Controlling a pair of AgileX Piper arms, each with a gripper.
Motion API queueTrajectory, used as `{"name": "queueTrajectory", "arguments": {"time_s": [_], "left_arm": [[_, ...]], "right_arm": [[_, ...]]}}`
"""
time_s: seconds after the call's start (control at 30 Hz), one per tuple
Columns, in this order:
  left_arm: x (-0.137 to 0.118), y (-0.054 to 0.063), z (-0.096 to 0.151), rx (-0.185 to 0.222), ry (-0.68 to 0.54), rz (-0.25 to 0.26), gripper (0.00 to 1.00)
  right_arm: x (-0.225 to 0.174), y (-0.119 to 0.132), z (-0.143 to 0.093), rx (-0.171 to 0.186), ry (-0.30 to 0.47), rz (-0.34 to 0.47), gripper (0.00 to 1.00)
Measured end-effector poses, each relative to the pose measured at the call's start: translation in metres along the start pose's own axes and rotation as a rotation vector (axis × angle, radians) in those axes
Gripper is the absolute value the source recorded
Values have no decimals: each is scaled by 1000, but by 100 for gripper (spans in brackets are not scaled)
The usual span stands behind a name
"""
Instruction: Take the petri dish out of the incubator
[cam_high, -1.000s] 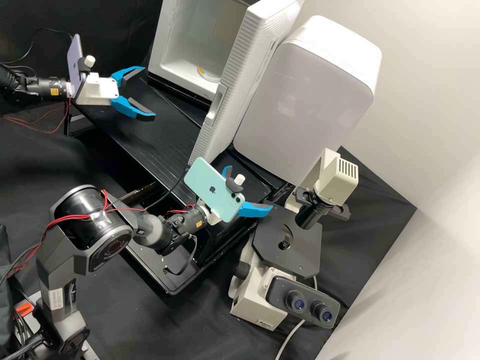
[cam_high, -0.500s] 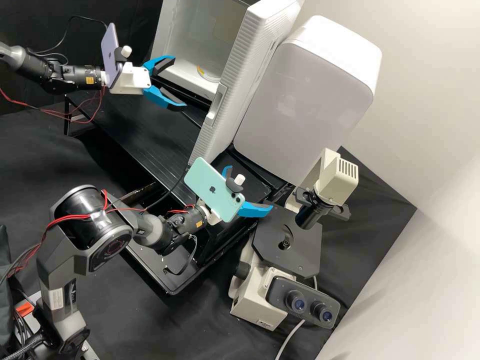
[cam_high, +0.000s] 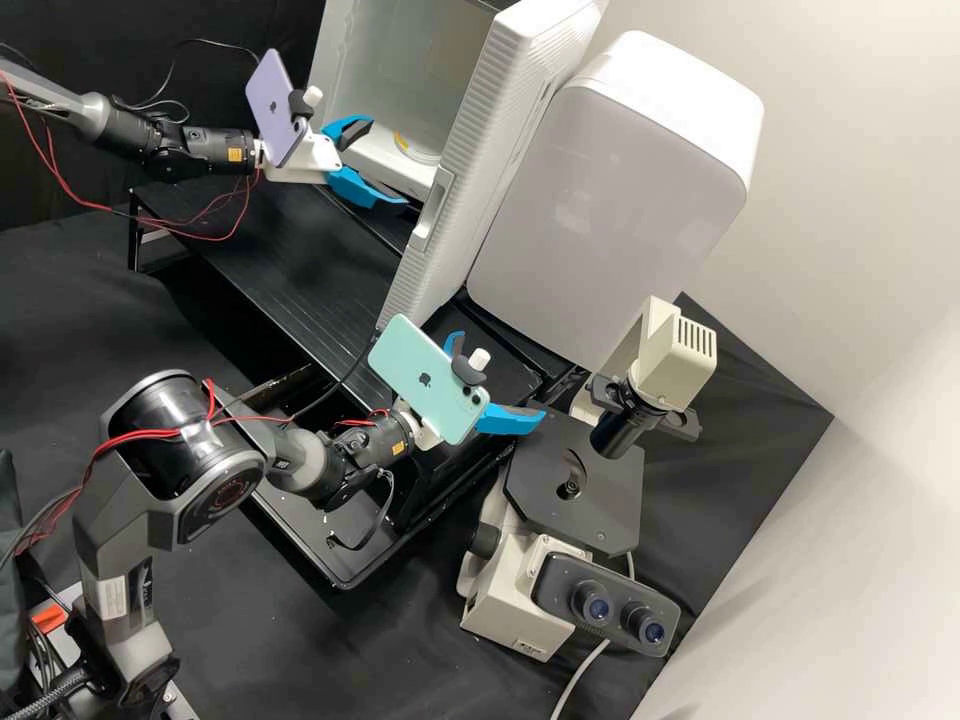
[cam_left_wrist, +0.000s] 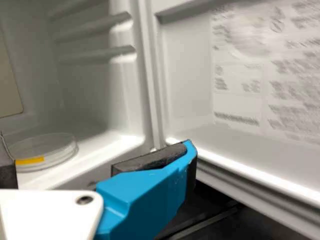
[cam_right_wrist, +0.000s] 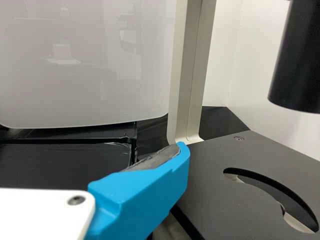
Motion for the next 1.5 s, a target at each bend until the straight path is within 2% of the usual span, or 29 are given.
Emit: {"name": "queueTrajectory", "arguments": {"time_s": [0.1, 0.17, 0.33, 0.4, 0.5, 0.87, 1.0, 1.1, 1.2, 1.5], "left_arm": [[9, 4, -1, -9, 24, -7, 100], [15, 11, -2, -10, 38, 5, 100], [25, 19, -3, -41, 57, 24, 100], [28, 20, -3, -31, 61, 24, 100], [35, 23, -5, -36, 80, 26, 100], [56, 19, -12, -86, 130, -14, 100], [63, 24, -14, -110, 155, 10, 100], [66, 25, -15, -118, 167, 7, 100], [70, 22, -16, -140, 170, -18, 100], [76, 16, -19, -159, 179, -53, 100]], "right_arm": [[0, 0, 0, 0, 0, 0, 100], [0, 0, 0, 0, 0, 0, 100], [0, 0, 0, 0, 0, 0, 100], [0, 0, 0, 0, 0, 0, 100], [0, 0, 0, 0, 0, 0, 100], [0, 0, 0, 0, 0, 0, 100], [0, 0, 0, 0, 0, 0, 100], [0, 0, 0, 0, 0, 0, 100], [0, 0, 0, 0, 0, 0, 100], [0, 0, 0, 0, 0, 0, 100]]}}
